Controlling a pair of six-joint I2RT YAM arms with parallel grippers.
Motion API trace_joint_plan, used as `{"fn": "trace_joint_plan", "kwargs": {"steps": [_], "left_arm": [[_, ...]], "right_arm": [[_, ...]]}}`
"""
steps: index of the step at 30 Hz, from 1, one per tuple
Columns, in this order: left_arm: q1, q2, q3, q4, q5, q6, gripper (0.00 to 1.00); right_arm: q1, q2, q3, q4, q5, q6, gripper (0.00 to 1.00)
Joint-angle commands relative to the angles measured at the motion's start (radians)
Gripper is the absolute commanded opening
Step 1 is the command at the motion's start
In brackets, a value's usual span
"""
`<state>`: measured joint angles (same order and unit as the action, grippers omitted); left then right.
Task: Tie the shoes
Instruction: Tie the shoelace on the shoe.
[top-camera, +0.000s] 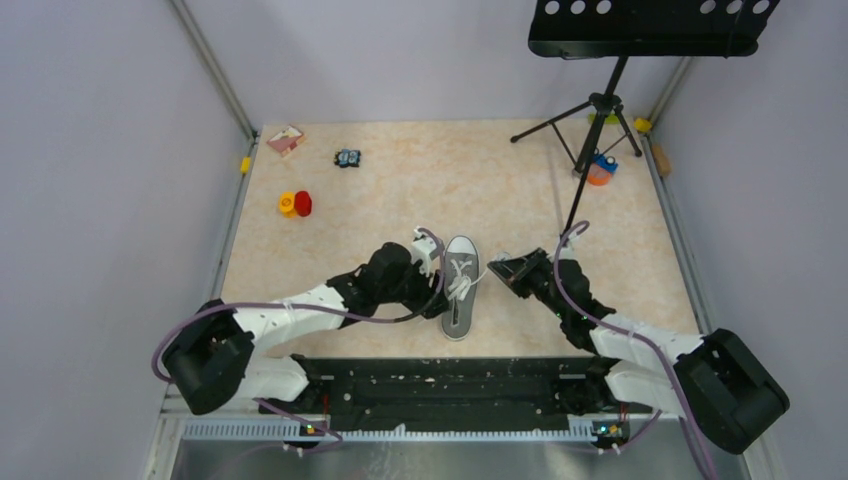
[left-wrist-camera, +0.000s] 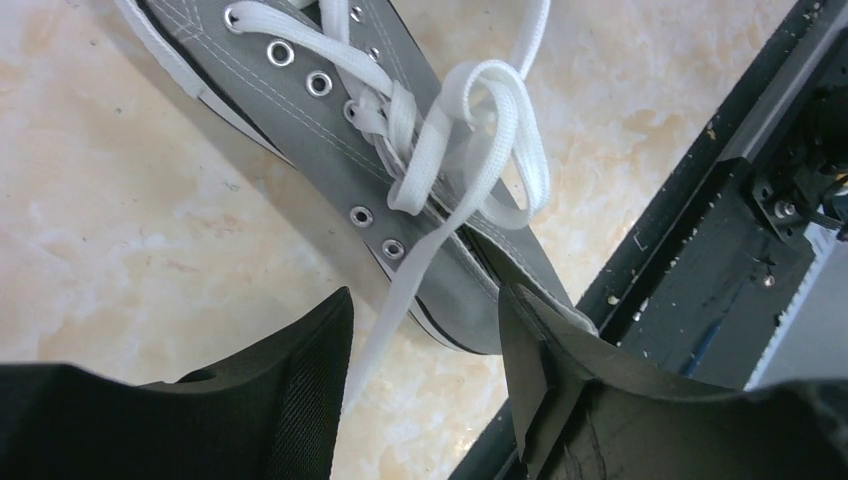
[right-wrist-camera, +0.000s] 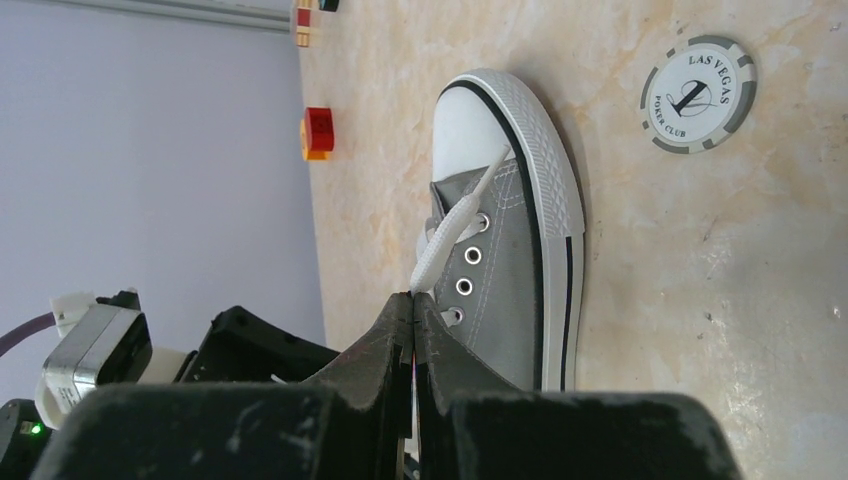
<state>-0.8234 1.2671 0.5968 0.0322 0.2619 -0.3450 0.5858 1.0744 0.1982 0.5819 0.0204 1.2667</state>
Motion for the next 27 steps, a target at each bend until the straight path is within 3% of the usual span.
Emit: {"fn": "trace_joint_plan", "kwargs": {"steps": [1,8,15,19,22,25,27], "left_arm": [[-0.007,0.029,-0.017,0.146,-0.068,0.029,0.57],[-0.007,0.089,0.009,0.15,-0.09,0.071,0.52],[-0.008,0.075,-0.003,0.143,-0.026,0.067,0.59],[-0.008,0.103,-0.007,0.165,-0.011,0.045,0.54],[-0.008,0.127,0.002,0.17,0.0,0.041,0.39],[-0.008,0.138,0.023,0.146,-0.006,0.045,0.05],[-0.008,0.138,0.041,0.105,-0.037,0.05,0.0]], "right_arm": [[-0.012,-0.014,0.043,0.006,-0.008,-0.018,0.0],[-0.012,-0.01,0.044,0.006,-0.008,-0.02,0.0],[-0.012,-0.014,0.033,0.019,-0.007,-0.012,0.0],[-0.012,-0.016,0.026,0.023,-0.005,-0.01,0.0],[-0.012,-0.017,0.022,0.027,-0.005,-0.007,0.0],[-0.012,-0.016,0.02,0.029,-0.005,-0.007,0.0],[-0.012,-0.015,0.022,0.027,-0.007,-0.008,0.0]]}}
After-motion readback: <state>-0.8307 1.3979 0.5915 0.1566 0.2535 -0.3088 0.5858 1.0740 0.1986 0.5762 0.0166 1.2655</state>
